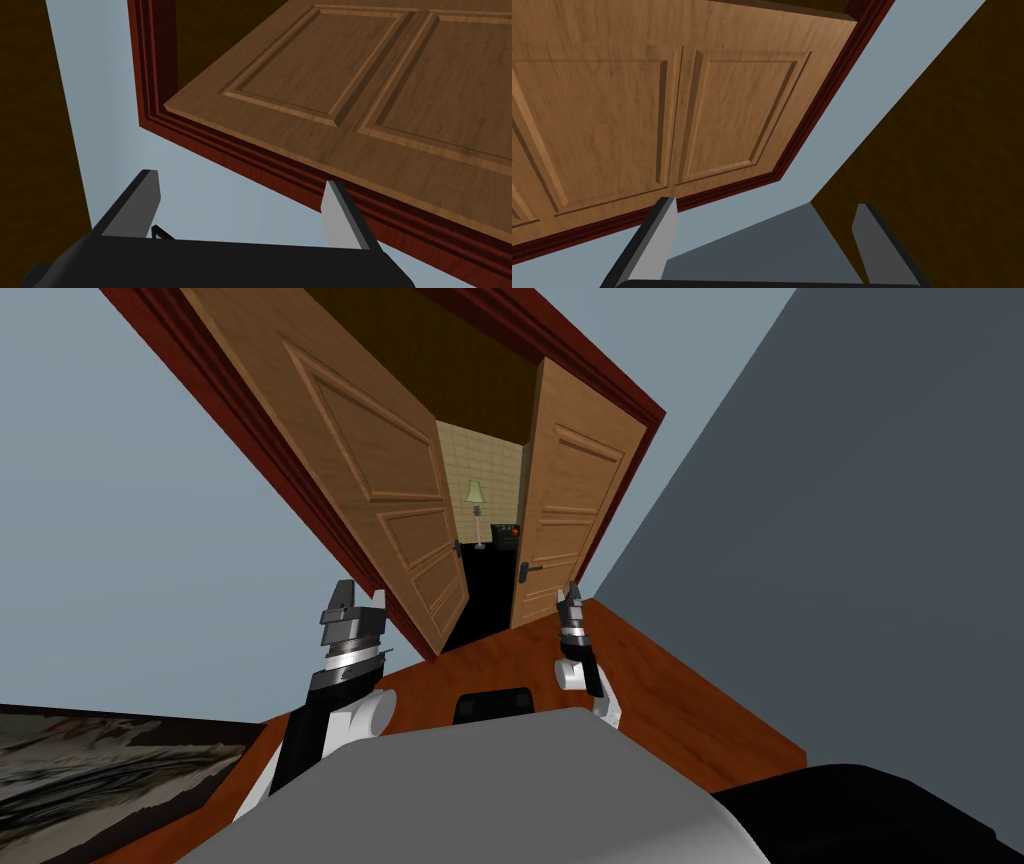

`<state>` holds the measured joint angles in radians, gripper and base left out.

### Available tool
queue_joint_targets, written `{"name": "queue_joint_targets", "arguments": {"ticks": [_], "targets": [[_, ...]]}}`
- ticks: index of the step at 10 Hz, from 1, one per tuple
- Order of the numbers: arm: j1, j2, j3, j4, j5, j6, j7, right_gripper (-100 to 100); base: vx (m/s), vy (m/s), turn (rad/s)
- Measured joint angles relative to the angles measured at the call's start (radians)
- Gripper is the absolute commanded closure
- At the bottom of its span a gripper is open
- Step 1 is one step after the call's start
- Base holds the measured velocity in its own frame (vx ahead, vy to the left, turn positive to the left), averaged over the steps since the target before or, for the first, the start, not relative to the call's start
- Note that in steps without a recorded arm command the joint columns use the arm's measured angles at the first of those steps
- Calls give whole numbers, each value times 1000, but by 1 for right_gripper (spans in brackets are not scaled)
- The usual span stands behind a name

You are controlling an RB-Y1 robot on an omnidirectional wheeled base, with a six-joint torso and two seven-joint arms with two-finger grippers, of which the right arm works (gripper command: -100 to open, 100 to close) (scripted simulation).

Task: Push the door open

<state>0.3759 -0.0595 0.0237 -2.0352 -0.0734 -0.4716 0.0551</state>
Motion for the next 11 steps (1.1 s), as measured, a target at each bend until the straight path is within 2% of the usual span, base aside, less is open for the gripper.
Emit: {"name": "queue_joint_targets", "arguments": {"ticks": [1, 5, 8, 9, 11], "targets": [[-18, -2, 5, 37, 2, 4, -3, -100, 86, -103, 84], [-60, -16, 26, 133, 6, 33, -18, -100, 89, -106, 71], [-104, -19, 42, 214, 11, 58, -26, -100, 77, -112, 77], [-109, -18, 51, 241, 13, 60, -28, -100, 86, -112, 69], [-142, -29, 54, 295, 12, 77, -41, -100, 84, -94, 70]]}}
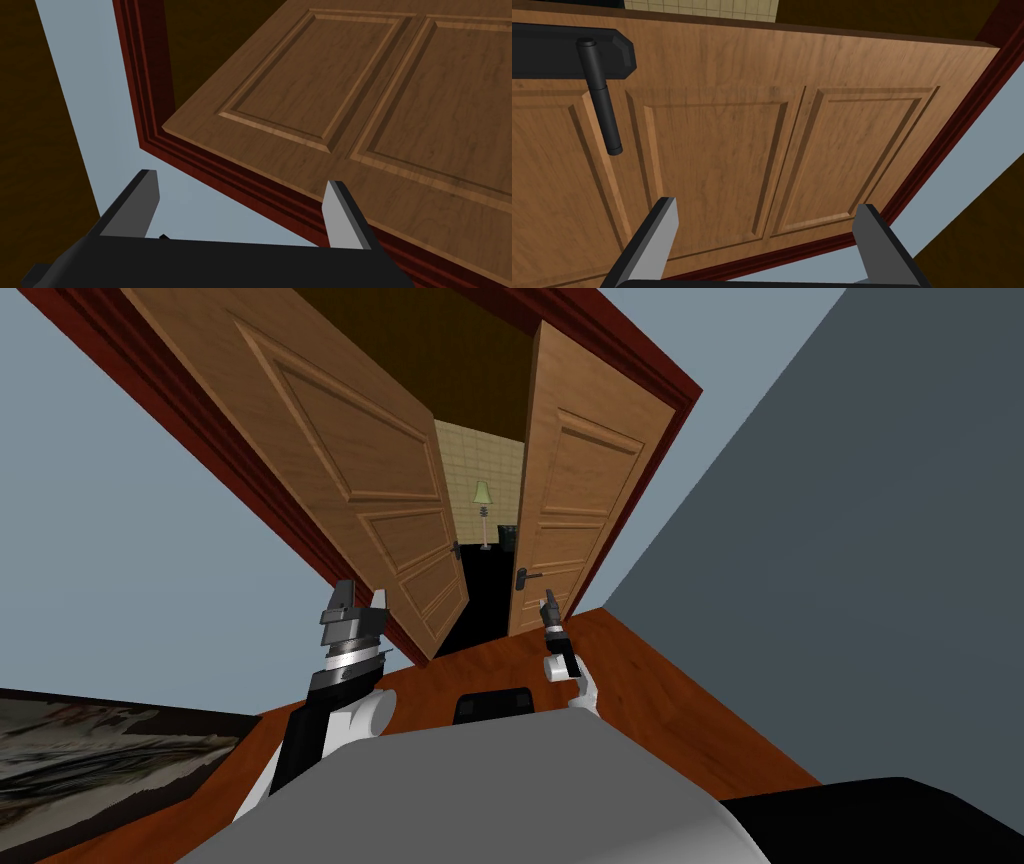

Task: Push the door open

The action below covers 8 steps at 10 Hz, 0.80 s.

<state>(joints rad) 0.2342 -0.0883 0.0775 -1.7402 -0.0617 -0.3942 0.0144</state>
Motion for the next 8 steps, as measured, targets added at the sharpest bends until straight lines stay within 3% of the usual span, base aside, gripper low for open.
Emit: {"name": "queue_joint_targets", "arguments": {"ticks": [8], "targets": [[-92, -6, 36, 176, 8, 70, -26, -100, 78, -114, 66]]}}
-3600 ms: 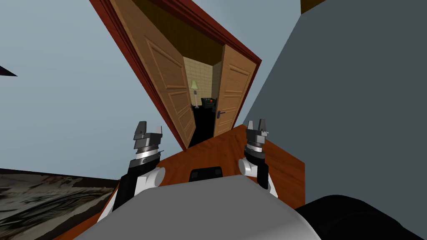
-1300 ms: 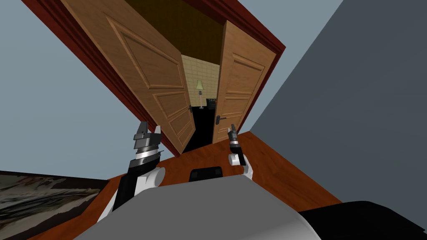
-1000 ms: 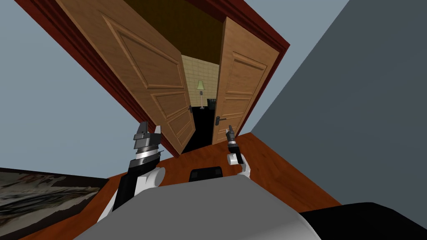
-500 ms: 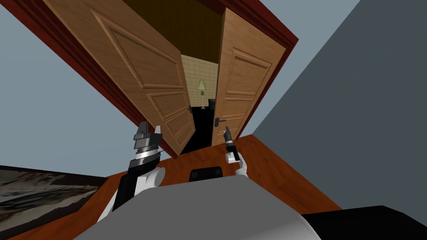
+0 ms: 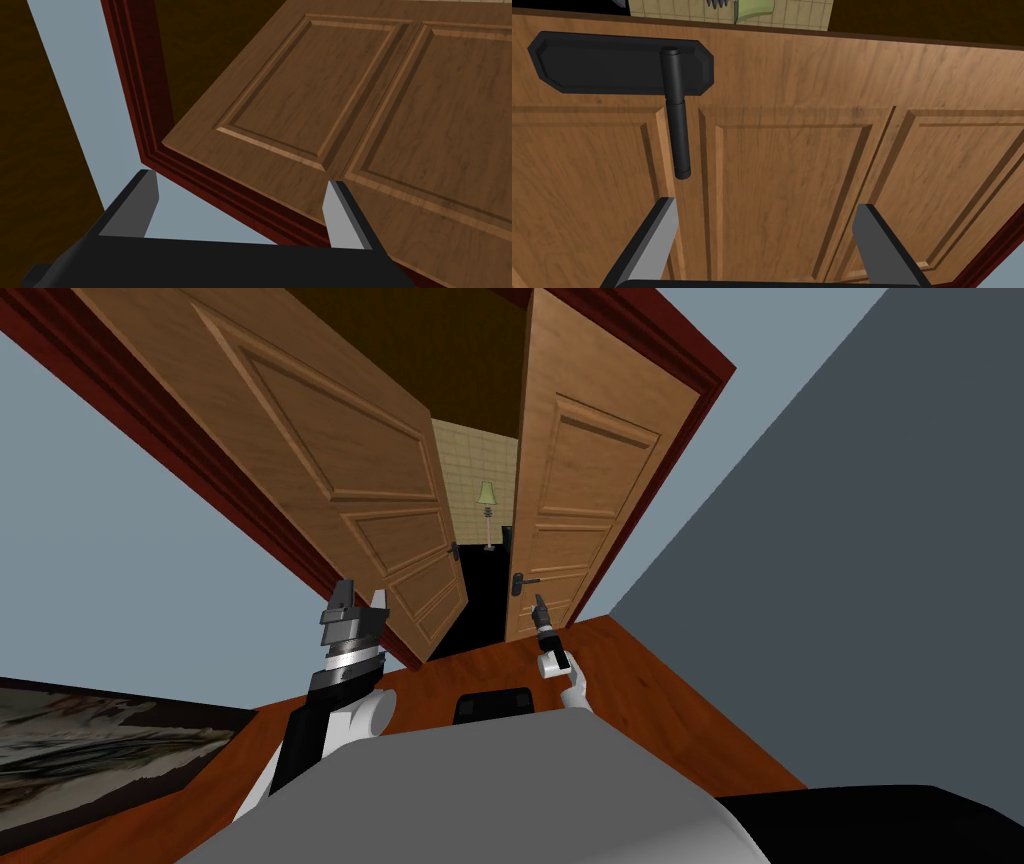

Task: Push the door open

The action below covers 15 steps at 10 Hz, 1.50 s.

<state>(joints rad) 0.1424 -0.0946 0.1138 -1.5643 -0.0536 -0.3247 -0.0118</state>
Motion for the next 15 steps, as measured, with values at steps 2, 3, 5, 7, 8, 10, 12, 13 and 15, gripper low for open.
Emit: {"name": "queue_joint_targets", "arguments": {"ticks": [2, 3, 5, 7, 8, 10, 12, 13, 15], "targets": [[-15, 2, 10, 34, 3, 15, -4, -100, 68, -98, 50], [-21, 5, 15, 52, 5, 19, -5, -100, 75, -87, 63], [-46, 4, 20, 97, 5, 27, -11, -100, 91, -102, 54], [-65, 1, 28, 131, 6, 46, -19, -100, 76, -121, 43], [-79, 3, 29, 154, 7, 50, -21, -100, 70, -100, 50], [-87, 6, 36, 181, 9, 57, -24, -100, 66, -82, 25], [-92, 7, 34, 188, 9, 56, -23, -100, 166, 14, 23], [-96, 7, 31, 195, 9, 54, -23, -100, 190, 22, 18], [-105, 8, 25, 211, 9, 48, -22, -100, 201, 12, 30]]}}
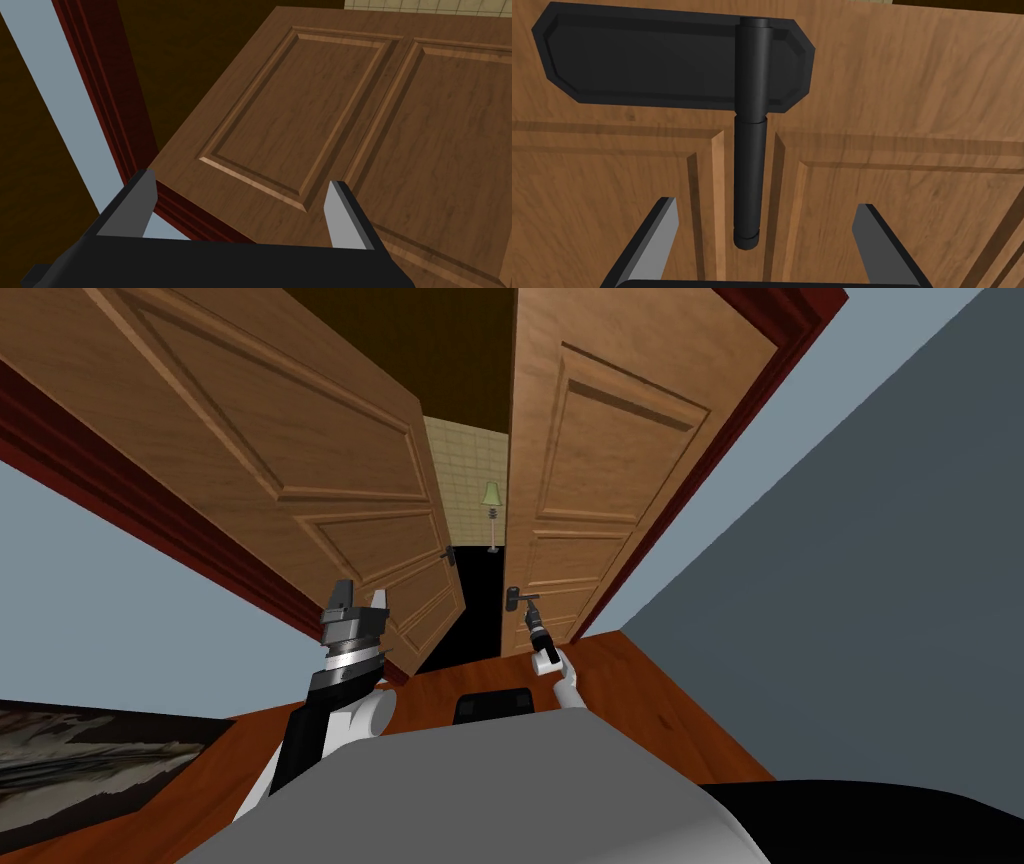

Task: Push the door open

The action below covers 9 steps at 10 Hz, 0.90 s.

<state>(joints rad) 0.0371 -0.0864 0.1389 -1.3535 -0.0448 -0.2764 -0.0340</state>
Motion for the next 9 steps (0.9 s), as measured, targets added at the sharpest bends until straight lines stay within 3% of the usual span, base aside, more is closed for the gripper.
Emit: {"name": "queue_joint_targets", "arguments": {"ticks": [4, 5, 9], "targets": [[-20, 9, -14, 34, -1, -12, 2, -100, 176, 20, 18], [-21, 9, -15, 35, -1, -12, 2, 100, -13, -3, -5], [-26, 9, -16, 32, -1, -12, 2, 100, -10, -4, 6]]}}
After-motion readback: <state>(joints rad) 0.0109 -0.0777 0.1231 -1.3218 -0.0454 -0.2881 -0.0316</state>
